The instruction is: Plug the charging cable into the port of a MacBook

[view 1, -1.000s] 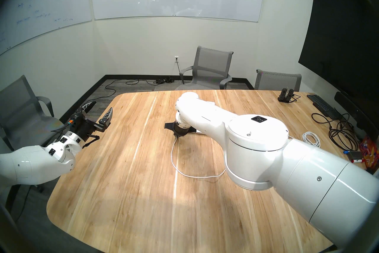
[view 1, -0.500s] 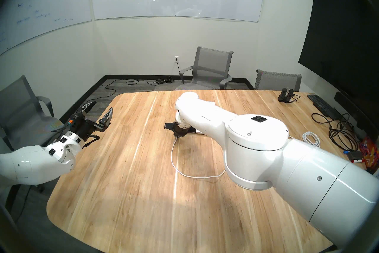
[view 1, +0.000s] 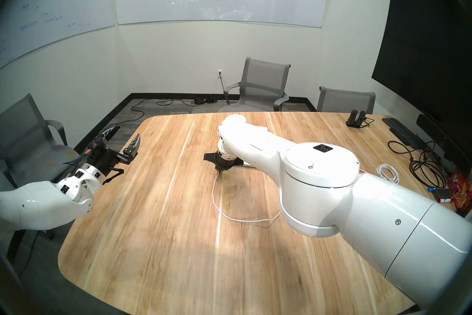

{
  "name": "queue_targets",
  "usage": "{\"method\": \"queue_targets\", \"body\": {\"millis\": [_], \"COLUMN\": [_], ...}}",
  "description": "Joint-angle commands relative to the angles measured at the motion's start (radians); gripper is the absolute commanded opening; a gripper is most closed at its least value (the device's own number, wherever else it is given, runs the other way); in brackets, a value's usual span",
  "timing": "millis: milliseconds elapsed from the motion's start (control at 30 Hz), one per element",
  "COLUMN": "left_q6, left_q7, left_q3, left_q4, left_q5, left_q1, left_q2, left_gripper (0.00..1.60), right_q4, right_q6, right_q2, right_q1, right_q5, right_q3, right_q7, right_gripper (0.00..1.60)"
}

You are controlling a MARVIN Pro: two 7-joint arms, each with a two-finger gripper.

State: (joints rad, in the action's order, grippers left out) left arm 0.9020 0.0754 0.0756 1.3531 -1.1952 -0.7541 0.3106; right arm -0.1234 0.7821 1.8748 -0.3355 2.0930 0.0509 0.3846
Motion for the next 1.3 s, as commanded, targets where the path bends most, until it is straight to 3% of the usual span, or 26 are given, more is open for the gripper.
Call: {"method": "queue_targets", "body": {"millis": [0, 1267], "left_q6": [0.006, 0.006], "left_q7": [0.001, 0.001], "left_q3": [0.013, 0.013], "left_q4": [0.002, 0.002], "left_q5": [0.001, 0.001], "left_q1": [0.015, 0.015], "left_q2": [-0.001, -0.001], "left_gripper": [1.6, 1.6], "right_q4": [0.001, 0.002], "right_q6": [-0.002, -0.002], "right_q2": [0.0, 0.001], "right_q1": [0.014, 0.013], "right_q5": [-0.003, -0.007], "right_q3": [0.001, -0.001], "right_q7": [-0.003, -0.006], "right_gripper": [0.0, 0.0]}}
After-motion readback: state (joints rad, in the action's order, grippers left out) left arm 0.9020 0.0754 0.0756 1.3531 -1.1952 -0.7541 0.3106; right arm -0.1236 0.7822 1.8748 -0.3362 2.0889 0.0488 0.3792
